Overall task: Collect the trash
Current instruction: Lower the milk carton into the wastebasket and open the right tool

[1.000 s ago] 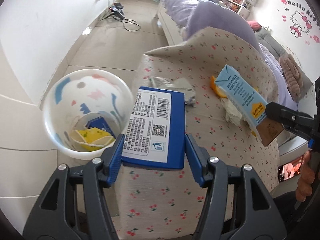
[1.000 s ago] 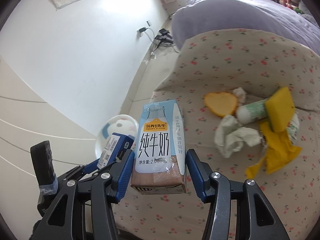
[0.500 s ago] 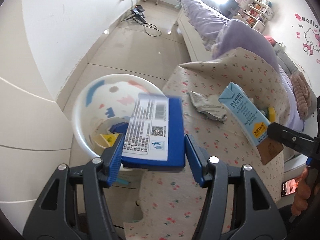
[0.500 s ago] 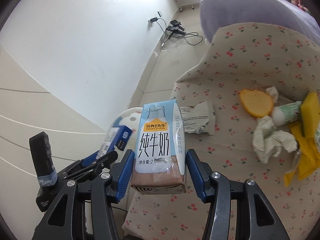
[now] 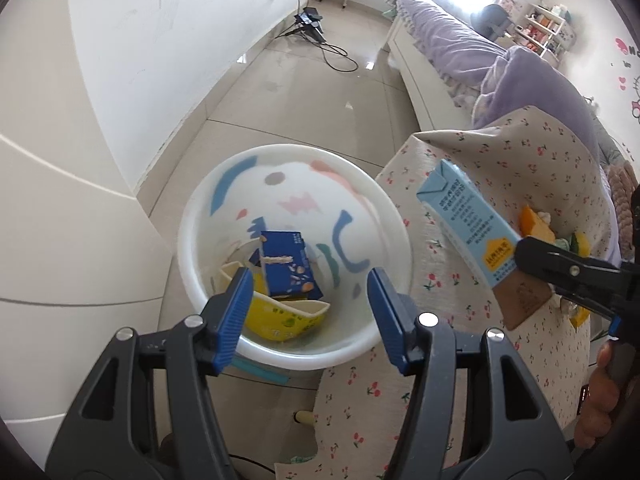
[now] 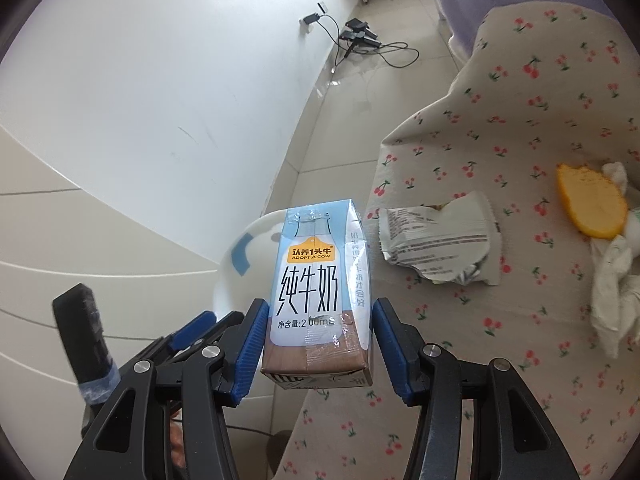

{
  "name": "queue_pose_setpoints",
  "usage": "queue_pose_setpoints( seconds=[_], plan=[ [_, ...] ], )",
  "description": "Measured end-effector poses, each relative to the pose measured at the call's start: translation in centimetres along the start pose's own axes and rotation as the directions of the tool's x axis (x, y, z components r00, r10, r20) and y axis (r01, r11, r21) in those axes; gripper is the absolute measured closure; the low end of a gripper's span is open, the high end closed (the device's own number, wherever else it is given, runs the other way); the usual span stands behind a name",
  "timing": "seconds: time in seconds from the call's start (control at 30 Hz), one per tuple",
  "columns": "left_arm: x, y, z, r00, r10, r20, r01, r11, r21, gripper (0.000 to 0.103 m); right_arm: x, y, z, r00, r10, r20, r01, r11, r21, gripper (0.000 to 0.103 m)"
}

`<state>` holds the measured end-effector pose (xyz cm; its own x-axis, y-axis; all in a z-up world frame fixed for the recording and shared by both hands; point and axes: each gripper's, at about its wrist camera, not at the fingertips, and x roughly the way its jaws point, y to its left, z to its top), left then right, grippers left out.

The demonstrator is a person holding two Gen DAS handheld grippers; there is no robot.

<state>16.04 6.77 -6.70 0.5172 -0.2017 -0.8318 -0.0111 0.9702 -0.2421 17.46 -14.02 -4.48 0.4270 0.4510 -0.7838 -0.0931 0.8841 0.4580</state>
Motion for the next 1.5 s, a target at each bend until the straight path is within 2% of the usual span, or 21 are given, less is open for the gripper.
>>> queue_pose_setpoints(
  seconds=[0.1, 0.23, 0.5, 0.57, 0.6, 0.63, 0.67, 0.97, 1.17, 1.5],
  plan=[
    [-0.2, 0.6, 0.0, 1.0, 0.022, 0.002, -0.022, 1.0, -0.011, 0.041, 1.0, 0.4, 0.2, 1.0, -0.004, -0.014, 0.004, 1.0, -0.003, 0.048],
    [-0.6, 2.1, -0.2, 0.997, 0.072, 0.001, -0.072, 0.996, -0.055, 0.025, 2.5, 1.0, 0.4, 1.0, 0.0, -0.031, 0.0, 1.0, -0.006, 0.048],
    [-1.8, 4.9, -0.5, 0.986, 0.168, -0.003, -0.167, 0.979, -0.113, 0.008, 4.5, 2.3, 0.7, 0.999, 0.033, -0.037, -0.034, 0.999, -0.021, 0.048],
    [-2.0, 5.5, -0.6, 0.982, 0.187, -0.013, -0.187, 0.975, -0.119, 0.001, 4.6, 2.4, 0.7, 0.997, 0.064, -0.03, -0.065, 0.998, -0.022, 0.046],
    [-2.0, 5.6, -0.7, 0.981, 0.192, -0.017, -0.193, 0.974, -0.119, 0.001, 4.6, 2.5, 0.7, 0.997, 0.076, -0.024, -0.077, 0.997, -0.022, 0.042],
    [-2.1, 5.8, -0.7, 0.98, 0.196, -0.025, -0.197, 0.973, -0.12, 0.001, 4.5, 2.6, 0.7, 0.997, 0.08, -0.02, -0.08, 0.997, -0.02, 0.031],
    [-2.1, 5.9, -0.7, 0.98, 0.196, -0.028, -0.198, 0.973, -0.123, 0.001, 4.3, 2.7, 0.8, 0.997, 0.08, -0.011, -0.08, 0.997, -0.018, 0.024],
    [-2.6, 5.4, -1.2, 0.987, 0.156, -0.05, -0.16, 0.98, -0.117, 0.001, 2.7, 2.4, 0.8, 1.0, 0.014, 0.009, -0.014, 1.0, -0.01, 0.023],
    [-2.5, 3.7, -1.4, 0.989, 0.136, -0.06, -0.14, 0.987, -0.072, 0.001, 1.8, 1.9, 0.4, 0.998, -0.069, -0.002, 0.069, 0.998, -0.01, 0.022],
    [-2.4, 0.9, -1.5, 0.994, 0.089, -0.069, -0.091, 0.996, -0.021, 0.001, -1.8, -1.1, -0.2, 0.991, -0.132, 0.011, 0.132, 0.991, -0.005, 0.022]
  ],
)
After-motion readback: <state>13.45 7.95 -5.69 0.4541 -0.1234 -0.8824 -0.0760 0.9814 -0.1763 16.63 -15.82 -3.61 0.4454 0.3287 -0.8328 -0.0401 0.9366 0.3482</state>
